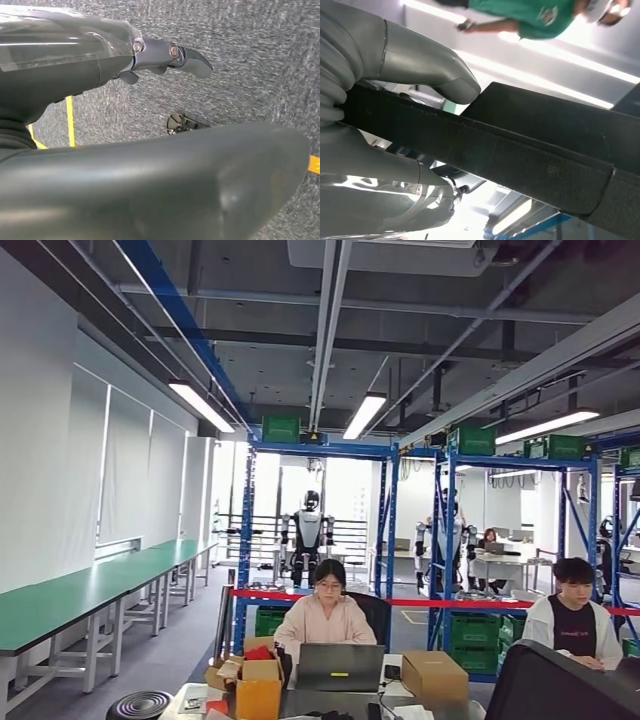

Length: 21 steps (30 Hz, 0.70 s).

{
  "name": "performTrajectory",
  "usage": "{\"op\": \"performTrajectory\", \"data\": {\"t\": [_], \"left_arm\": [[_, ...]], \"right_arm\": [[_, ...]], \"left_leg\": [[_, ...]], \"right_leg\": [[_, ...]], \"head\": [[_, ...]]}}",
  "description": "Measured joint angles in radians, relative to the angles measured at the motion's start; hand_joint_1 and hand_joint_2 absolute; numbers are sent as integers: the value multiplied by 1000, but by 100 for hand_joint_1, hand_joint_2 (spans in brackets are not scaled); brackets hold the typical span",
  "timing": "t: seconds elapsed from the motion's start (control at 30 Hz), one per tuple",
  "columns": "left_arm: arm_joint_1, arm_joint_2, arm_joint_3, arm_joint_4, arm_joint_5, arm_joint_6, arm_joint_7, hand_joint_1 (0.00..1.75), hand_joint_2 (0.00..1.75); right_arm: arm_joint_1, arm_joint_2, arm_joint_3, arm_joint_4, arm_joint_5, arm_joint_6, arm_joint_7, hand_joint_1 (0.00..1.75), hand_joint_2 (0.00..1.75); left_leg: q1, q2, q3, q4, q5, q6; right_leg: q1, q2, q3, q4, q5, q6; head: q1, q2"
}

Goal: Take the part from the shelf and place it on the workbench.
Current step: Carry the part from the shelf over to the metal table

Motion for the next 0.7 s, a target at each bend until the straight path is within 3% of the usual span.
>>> {"op": "performTrajectory", "data": {"t": [0.07, 0.13, 0.23, 0.33, 0.43, 0.47, 0.5, 0.53, 0.6, 0.63, 0.7], "left_arm": [[-2, 0, 0, 0, 0, 0, 0, 0, 175], [-3, -1, 0, 0, 1, 0, 0, 0, 175], [-3, -2, 0, 0, 2, 0, 0, 0, 175], [-6, -3, 0, 0, 2, -1, 0, 0, 175], [-6, -2, 0, 0, 2, -2, 0, 0, 175], [-4, -2, 0, 0, 2, -1, 0, 0, 175], [-2, -2, 0, 0, 2, -2, -1, 0, 175], [-1, -2, 0, 0, 2, -2, -1, 0, 175], [-1, -2, 0, 0, 2, -4, -3, 0, 175], [-2, -2, 0, 0, 2, -4, -4, 0, 175], [-3, -2, 0, 0, 1, -5, -5, 0, 175]], "right_arm": [[2, 0, 0, 1, 4, 0, 3, 175, 175], [1, 0, 0, 2, 5, 1, 4, 175, 175], [0, 0, -1, 3, 6, 1, 4, 175, 175], [1, 2, 0, 2, 6, 1, 4, 175, 175], [1, 3, 0, 3, 6, 2, 4, 175, 175], [1, 3, 0, 4, 6, 3, 4, 175, 175], [2, 3, 0, 6, 6, 4, 5, 175, 175], [2, 3, 0, 7, 5, 6, 5, 175, 175], [0, 3, 0, 9, 5, 8, 5, 175, 175], [-2, 3, -1, 10, 4, 8, 5, 175, 175], [-5, 3, -1, 12, 3, 9, 5, 175, 175]], "left_leg": [[-3, 4, 20, -1, -13, -2], [-3, 5, 33, -5, -23, -7], [-2, 8, 36, -14, -27, -23], [-4, 11, 25, 22, -55, -34], [-3, 7, -78, 205, -122, -40], [-2, 7, -110, 248, -125, -43], [-2, 6, -124, 254, -105, -44], [-1, 6, -121, 222, -66, -45], [-1, 5, -82, 103, 23, -43], [-1, 4, -62, 54, 42, -39], [-6, 1, -49, 22, 35, -28]], "right_leg": [[4, -3, 35, -110, 86, -11], [14, -8, 78, -216, 139, -29], [23, -11, 95, -258, 130, -45], [14, -9, 118, -289, 127, -53], [11, -7, 139, -297, 117, -62], [12, -5, 146, -297, 111, -62], [11, -2, 155, -297, 104, -61], [11, 1, 166, -297, 96, -59], [12, 4, 189, -294, 78, -50], [13, 7, 194, -291, 70, -44], [14, 9, 192, -288, 61, -32]], "head": [[0, 0], [0, 0], [0, 1], [0, 1], [0, 0], [0, 0], [0, 0], [0, 0], [0, 0], [0, 0], [-1, 0]]}}
